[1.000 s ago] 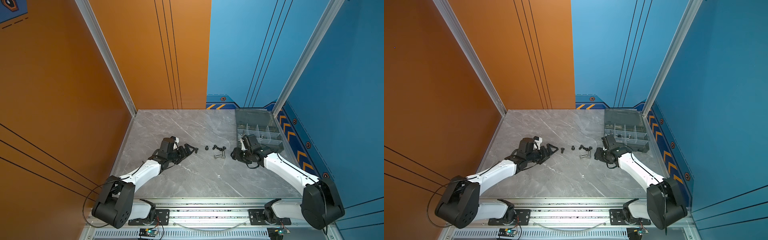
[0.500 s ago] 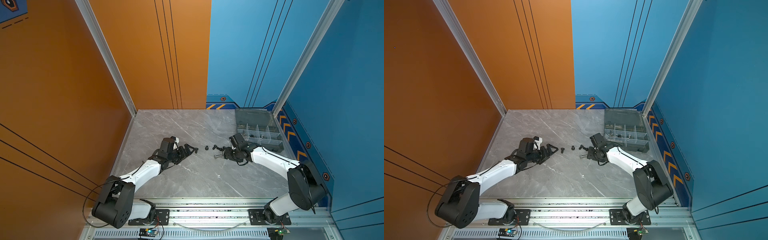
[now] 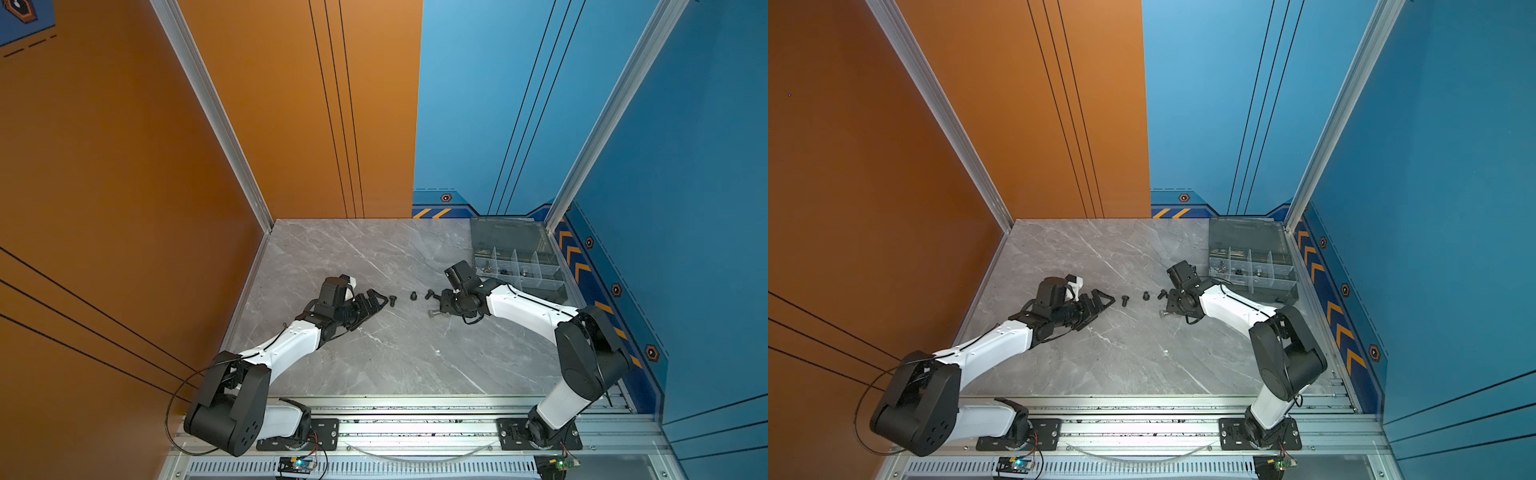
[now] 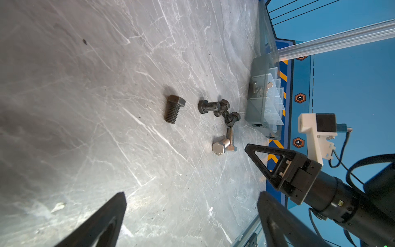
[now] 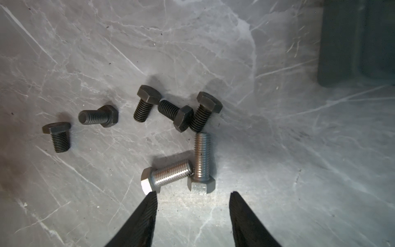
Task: Sort the screws and nuts into containers
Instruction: 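Lower the right gripper around a standing hex bolt and close it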
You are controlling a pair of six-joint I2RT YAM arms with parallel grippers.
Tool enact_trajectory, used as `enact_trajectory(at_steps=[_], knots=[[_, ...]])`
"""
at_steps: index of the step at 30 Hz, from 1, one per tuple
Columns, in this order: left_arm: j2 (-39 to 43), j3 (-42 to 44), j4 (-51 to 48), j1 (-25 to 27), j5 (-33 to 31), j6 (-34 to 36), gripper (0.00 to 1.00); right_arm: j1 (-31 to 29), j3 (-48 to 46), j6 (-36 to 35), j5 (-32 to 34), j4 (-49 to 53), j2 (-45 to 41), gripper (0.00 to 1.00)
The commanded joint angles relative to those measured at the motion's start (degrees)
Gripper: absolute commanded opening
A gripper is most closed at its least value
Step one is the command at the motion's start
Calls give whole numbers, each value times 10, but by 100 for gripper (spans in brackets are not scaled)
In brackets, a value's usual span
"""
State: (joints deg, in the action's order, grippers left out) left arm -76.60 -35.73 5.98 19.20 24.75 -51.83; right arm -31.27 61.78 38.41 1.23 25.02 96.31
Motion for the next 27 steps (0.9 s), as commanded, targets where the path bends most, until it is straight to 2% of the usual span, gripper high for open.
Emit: enact_trajectory(at_steps=[1,7,27], knots=[[7,8,-10,-7,9,13,98,-6,17,-6,25,28,13,55],[8,7,-11,-7,10,13,98,-8,28,-11,28,31,35,50],[13,7,-22,-9,3,18,98,-13,42,-26,39,37,71,44]])
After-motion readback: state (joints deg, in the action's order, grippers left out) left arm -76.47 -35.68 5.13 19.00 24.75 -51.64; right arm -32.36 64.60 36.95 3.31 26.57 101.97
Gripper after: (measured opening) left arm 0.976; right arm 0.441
